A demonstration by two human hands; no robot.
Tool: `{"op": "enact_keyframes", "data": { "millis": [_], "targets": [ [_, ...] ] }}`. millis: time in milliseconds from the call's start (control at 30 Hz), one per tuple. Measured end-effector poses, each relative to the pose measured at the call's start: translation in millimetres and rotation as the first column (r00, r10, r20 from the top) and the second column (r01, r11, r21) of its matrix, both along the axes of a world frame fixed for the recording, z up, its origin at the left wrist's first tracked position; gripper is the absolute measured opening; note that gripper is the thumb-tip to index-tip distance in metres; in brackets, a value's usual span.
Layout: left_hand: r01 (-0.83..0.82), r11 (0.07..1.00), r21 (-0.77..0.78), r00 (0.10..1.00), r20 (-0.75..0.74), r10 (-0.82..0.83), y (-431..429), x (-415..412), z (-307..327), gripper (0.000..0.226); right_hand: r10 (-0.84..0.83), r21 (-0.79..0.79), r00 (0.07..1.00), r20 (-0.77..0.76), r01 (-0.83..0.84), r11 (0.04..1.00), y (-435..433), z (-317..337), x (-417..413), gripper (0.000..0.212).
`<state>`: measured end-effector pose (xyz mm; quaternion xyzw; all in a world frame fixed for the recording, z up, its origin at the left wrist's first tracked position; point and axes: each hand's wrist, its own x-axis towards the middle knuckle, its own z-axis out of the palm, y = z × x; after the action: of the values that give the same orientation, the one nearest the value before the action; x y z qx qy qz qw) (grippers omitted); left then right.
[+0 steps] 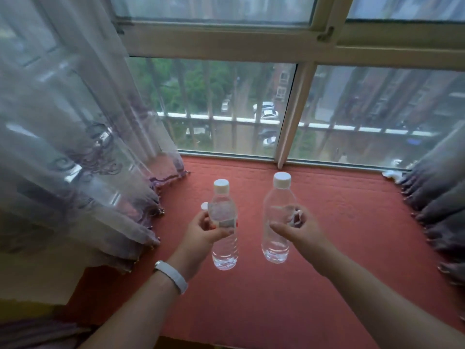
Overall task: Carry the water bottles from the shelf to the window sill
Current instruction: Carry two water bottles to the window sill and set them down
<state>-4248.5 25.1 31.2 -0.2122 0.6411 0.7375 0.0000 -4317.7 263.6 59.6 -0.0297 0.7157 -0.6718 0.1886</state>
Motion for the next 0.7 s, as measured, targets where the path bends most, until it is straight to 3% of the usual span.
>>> {"op": "enact_keyframes", "data": {
  "millis": [167,467,567,700],
  "targets": [
    [0.064,0.994,-0.087,0.997,0.052,-0.059,12,-42,-19,0.052,-0.039,0.088,0.999,-0.003,0.039,0.995,6,-16,-33,0.036],
    [0.032,0.973,-0.227,0.996,0.091,-0.012,50,-95,-87,0.057,-0.082,0.287,0.993,0.083,0.055,0.956,16,-95,-86,0.045],
    [-0.003,0.966,-0.26,0.99,0.134,0.039,58,-108,-119,0.061,-0.084,0.282,0.99,0.112,0.049,0.958,18,-130,-98,0.057],
    [0.004,0.962,-0.275,0.982,0.184,0.048,62,-123,-160,0.061,-0.096,0.318,0.987,0.131,0.05,0.947,17,-171,-110,0.052]
  ]
}}
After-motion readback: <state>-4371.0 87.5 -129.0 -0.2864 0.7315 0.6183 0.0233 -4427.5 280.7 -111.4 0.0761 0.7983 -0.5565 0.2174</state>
